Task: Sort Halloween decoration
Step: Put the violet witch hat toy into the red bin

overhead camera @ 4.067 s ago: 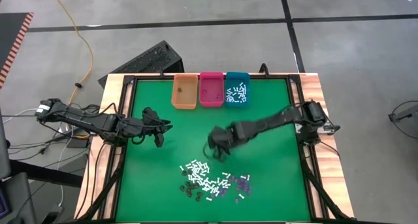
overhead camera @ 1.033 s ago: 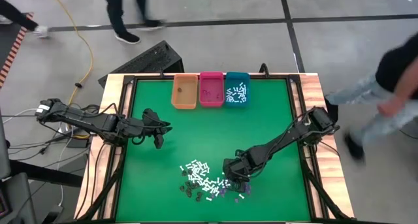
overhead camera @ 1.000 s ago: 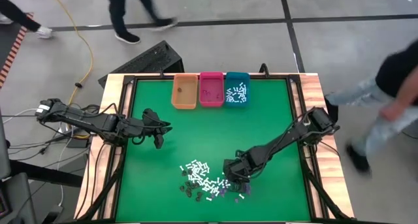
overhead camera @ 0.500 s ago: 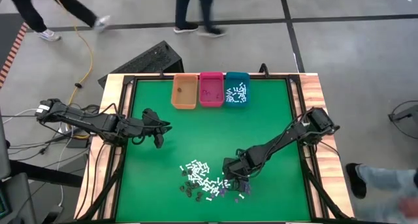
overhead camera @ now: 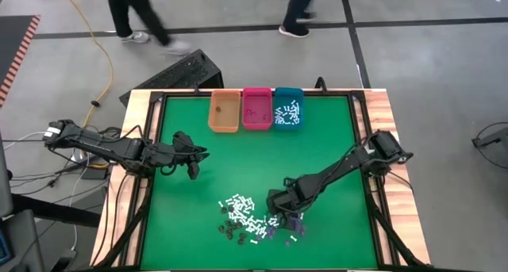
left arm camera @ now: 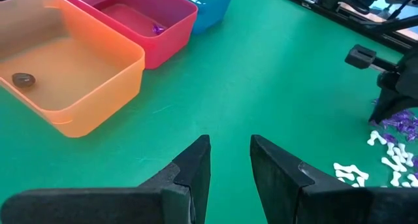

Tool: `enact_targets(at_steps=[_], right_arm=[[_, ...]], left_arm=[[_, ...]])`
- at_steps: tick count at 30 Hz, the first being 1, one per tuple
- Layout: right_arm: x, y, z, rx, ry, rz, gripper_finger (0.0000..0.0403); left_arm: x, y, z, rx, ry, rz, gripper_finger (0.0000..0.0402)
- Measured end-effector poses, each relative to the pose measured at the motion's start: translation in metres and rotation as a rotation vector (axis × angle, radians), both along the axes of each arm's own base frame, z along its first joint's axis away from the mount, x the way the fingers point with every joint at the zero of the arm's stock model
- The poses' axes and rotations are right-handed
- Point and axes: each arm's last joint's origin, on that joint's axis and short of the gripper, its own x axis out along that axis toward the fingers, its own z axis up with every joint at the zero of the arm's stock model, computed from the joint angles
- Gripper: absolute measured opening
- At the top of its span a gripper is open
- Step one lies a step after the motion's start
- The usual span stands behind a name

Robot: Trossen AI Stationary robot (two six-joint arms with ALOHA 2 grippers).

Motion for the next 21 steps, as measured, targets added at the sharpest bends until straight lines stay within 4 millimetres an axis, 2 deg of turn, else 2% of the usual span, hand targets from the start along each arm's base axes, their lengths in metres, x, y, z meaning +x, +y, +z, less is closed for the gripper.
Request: enact_targets(at_steps=[5, 11, 16, 21], right_arm=[[0.007, -0.011, 0.011, -0.032, 0.018, 0.033, 0.0016], [0.023, -0.042, 0.03, -0.079, 0.009, 0.077, 0.0017], [0.04, -0.082, 0.048, -0.125, -0.045, 0.118, 0.0018], [0.051, -0.144, 0.064, -0.186, -0.097, 0.103, 0.0019]], left_arm=[[0.0, 0.0, 0.0, 0.0, 0.0, 0.0, 0.0099], [0.0, 0.0, 0.0, 0.007, 0.003, -0.003, 0.0099], [0.0, 0.0, 0.0, 0.005, 0.003, -0.008, 0.0099], [0.0, 0.0, 0.0, 0.007, 0.005, -0.01, 0.0099]])
